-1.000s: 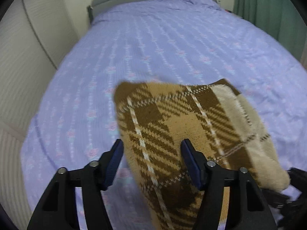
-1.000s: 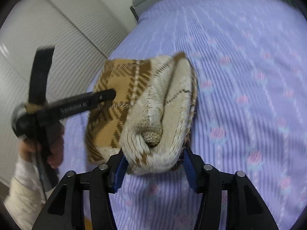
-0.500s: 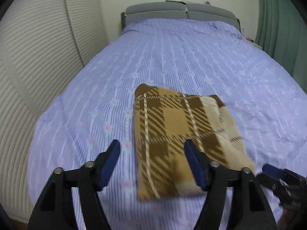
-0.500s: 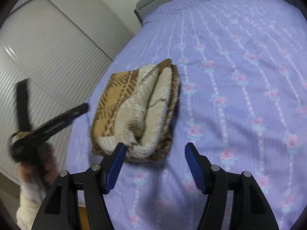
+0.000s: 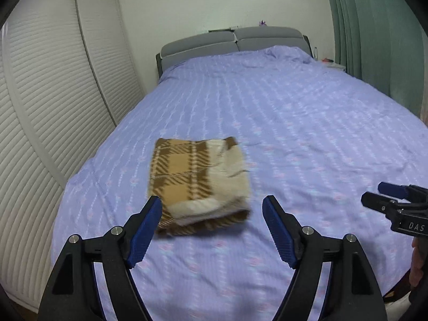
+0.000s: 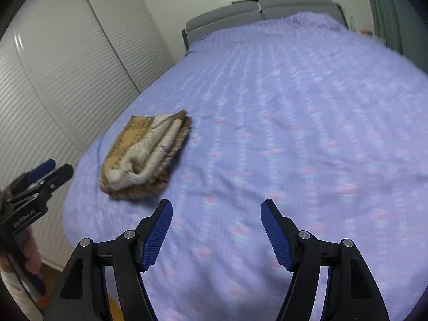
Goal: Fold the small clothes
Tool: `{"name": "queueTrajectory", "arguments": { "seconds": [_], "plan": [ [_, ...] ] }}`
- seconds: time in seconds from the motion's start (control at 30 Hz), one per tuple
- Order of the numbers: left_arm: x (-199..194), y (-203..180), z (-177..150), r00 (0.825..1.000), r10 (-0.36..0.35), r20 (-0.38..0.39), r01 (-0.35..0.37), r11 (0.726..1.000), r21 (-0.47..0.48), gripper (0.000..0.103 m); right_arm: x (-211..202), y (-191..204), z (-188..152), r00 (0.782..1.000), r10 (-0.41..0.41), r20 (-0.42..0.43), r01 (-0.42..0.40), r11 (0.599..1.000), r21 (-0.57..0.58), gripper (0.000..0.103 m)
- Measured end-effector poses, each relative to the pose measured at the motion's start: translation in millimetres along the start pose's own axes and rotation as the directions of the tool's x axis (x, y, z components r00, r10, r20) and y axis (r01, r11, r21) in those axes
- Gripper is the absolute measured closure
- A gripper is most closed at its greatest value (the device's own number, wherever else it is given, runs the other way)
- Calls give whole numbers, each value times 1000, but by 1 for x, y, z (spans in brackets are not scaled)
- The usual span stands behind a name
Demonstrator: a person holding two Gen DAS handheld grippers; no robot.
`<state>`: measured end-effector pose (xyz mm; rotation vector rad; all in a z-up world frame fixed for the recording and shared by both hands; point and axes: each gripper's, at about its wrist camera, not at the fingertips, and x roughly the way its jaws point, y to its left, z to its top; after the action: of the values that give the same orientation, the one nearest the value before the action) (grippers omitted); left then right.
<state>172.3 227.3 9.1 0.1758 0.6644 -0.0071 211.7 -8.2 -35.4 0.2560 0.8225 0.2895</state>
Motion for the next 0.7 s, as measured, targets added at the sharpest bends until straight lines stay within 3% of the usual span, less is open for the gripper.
{"name": "queueTrajectory", "arguments": {
  "seconds": [0.07, 0.1, 0.27, 0.5, 0.7],
  "plan": [
    [-14, -18, -4, 999, -34, 17, 34, 999, -26, 6, -22, -15, -1, 998, -56, 28, 57, 998, -22, 24],
    [-22, -29, -7, 999, -41, 27, 42, 999, -34, 6, -35, -24, -2, 995, -94, 44, 95, 995, -34, 17],
    [-55, -84, -14, 999, -22, 47, 23, 1000, -19, 2, -89, -56, -5, 971, -217, 103, 225, 971, -77, 11],
    [-101, -135, -16, 993, -100, 69, 100, 995, -7, 0, -160, -87, -24, 955, -246, 167, 266, 958, -112, 10],
    [-132, -155, -13, 986, -117, 116, 119, 993, -14, 0, -203, -94, -37, 950, -239, 204, 262, 960, -96, 10]
  ]
}}
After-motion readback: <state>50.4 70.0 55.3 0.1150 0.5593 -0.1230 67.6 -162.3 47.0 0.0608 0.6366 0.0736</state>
